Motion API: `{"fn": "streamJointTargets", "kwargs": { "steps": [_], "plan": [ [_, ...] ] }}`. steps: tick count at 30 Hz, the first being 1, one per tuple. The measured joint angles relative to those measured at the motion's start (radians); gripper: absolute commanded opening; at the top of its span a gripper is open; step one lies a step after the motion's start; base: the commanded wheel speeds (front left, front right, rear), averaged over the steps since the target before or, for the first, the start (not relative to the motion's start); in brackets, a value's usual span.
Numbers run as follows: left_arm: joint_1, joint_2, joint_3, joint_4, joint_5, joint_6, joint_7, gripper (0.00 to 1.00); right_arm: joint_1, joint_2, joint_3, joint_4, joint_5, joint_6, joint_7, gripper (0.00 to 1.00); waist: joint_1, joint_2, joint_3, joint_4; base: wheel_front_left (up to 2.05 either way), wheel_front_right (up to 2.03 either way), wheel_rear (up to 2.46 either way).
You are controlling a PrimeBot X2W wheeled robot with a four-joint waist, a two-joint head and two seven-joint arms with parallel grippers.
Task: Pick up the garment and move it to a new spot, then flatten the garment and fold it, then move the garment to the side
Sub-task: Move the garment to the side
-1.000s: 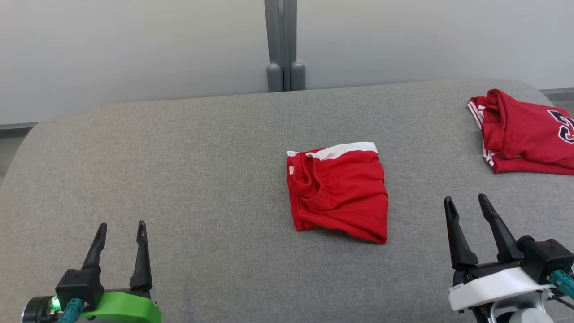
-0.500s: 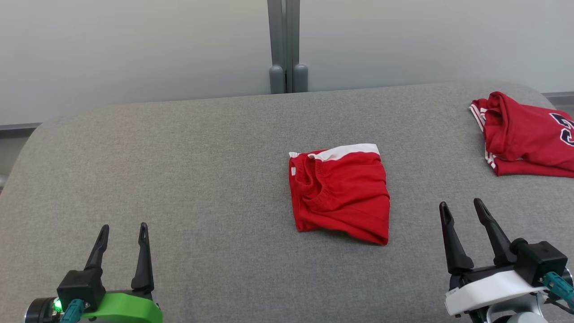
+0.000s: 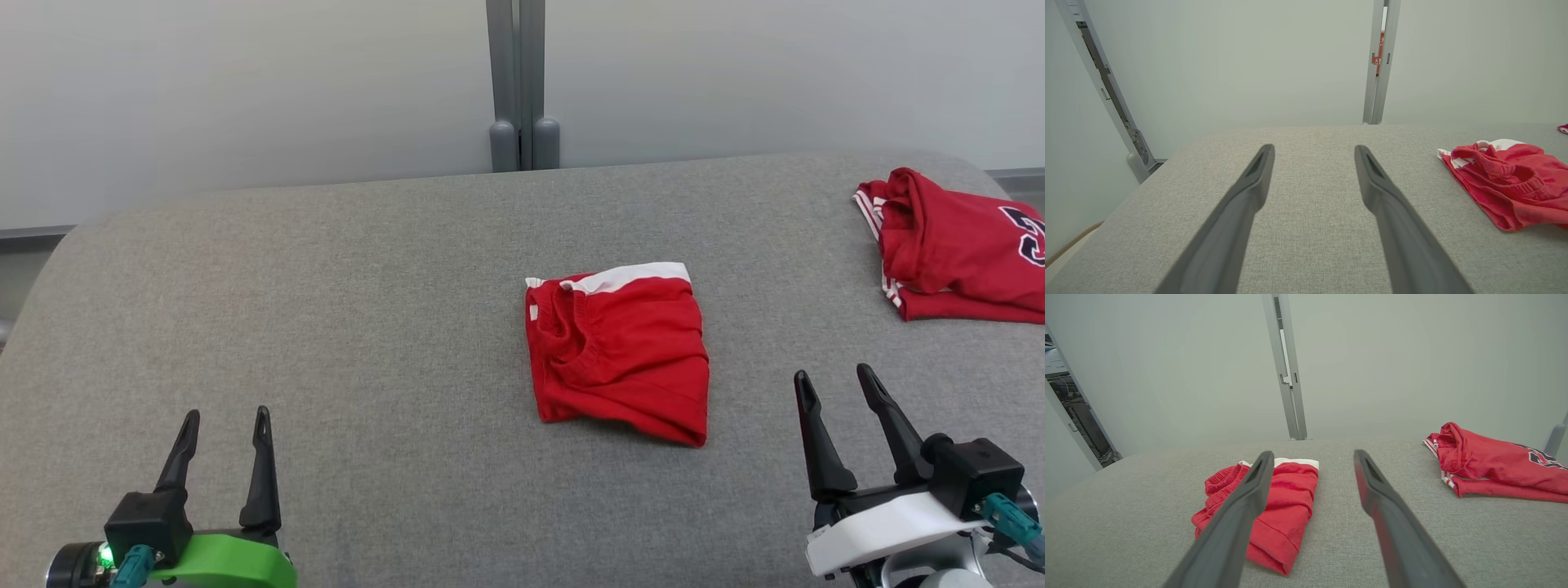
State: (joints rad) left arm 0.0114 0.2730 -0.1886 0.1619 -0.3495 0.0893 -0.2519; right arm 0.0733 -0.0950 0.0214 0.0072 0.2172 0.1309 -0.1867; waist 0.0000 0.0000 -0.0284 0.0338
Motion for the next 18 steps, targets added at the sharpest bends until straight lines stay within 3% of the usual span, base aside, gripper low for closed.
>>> {"fn": "streamJointTargets", "kwargs": {
  "steps": [18],
  "plan": [
    [0.000, 0.008, -0.008, -0.006, -0.006, 0.009, -0.001, 1.00, 0.001, 0.001, 0.000, 0.002, -0.007, 0.000, 0.009, 1.00, 0.0000, 0.0000, -0.003, 0.002, 0.00, 0.00, 0.00]
  ]
}}
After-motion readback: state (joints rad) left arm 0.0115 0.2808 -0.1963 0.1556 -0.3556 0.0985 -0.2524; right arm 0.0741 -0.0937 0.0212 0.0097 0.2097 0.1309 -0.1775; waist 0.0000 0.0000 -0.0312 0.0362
